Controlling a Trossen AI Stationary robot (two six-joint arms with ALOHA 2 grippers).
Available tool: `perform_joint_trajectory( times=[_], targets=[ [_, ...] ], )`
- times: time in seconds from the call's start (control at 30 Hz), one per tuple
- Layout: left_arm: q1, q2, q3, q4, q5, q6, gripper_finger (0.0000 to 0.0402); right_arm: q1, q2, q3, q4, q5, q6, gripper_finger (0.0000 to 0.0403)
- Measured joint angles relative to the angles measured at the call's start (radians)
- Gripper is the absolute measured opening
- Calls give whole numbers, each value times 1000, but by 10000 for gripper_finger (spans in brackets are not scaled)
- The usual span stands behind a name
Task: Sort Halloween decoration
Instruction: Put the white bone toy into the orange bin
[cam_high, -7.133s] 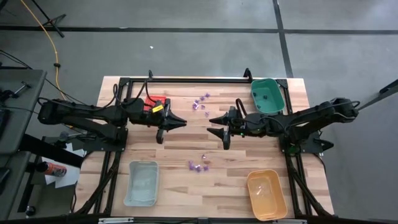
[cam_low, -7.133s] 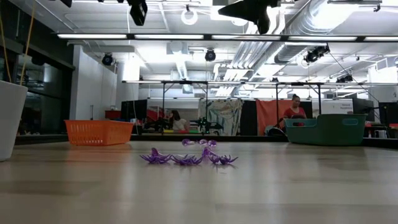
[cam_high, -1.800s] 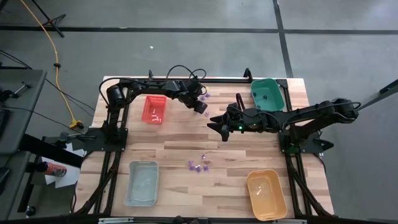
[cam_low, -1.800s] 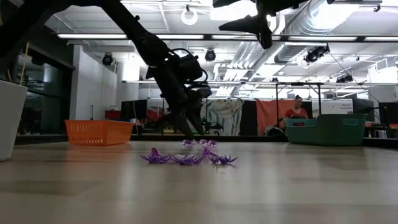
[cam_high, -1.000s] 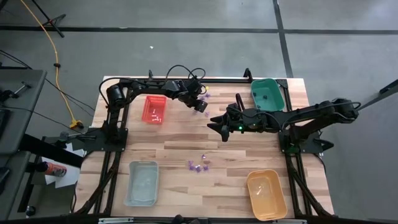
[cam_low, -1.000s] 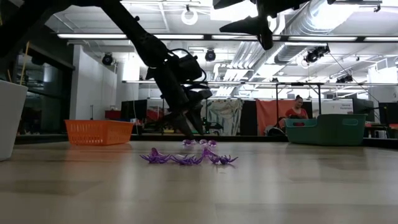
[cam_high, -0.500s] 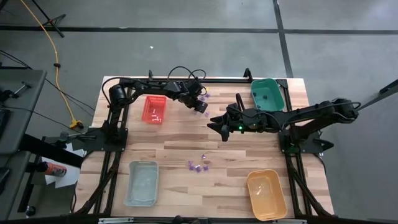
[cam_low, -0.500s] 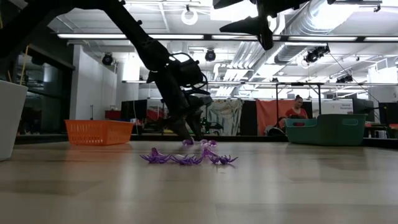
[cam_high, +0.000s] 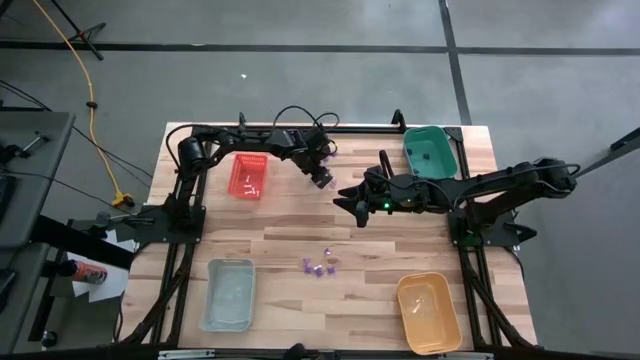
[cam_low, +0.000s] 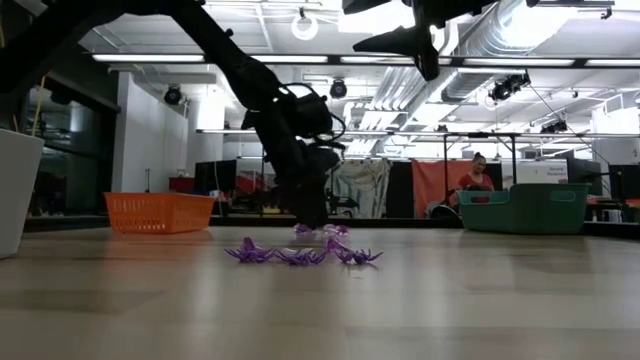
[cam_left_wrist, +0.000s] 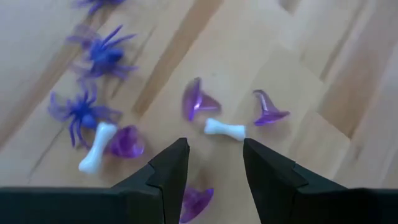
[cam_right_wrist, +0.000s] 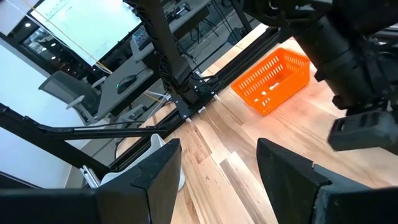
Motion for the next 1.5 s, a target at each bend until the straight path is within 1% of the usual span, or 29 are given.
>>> perform_joint_trajectory(
  times=[0.13,0.27,0.4,0.47,0.53,0.6,0.63,0.77,0.8,0.93,1.03,1.13,1.5],
  targets=[
    [-17,-1,2,1,5,68,145,0,0,0,-9,0,0,204],
    [-41,-1,2,26,-13,67,145,0,0,0,-10,0,0,204],
    [-77,-2,2,37,-27,202,145,0,0,0,-13,0,0,204],
    [-95,-2,2,32,-85,255,145,0,0,0,-15,0,0,204],
    [-110,-2,2,32,-171,271,141,0,0,0,-14,0,3,204],
    [-118,-2,2,45,-237,256,125,0,0,0,-15,0,8,204],
    [-118,-2,2,61,-243,238,111,0,0,0,-15,0,8,204],
    [-111,-16,2,109,-236,141,24,0,0,0,-15,0,10,204],
    [-108,-16,3,119,-233,119,12,0,0,0,-15,0,10,204],
    [-83,-7,-3,119,-234,26,4,0,0,0,-16,0,10,204],
    [-55,14,-7,106,-160,-44,1,0,0,0,-17,0,10,204],
    [-41,25,-7,113,-109,-52,1,0,0,0,-18,1,10,204],
    [-56,28,-6,83,-99,-49,0,0,0,0,-23,3,29,204]
  ],
)
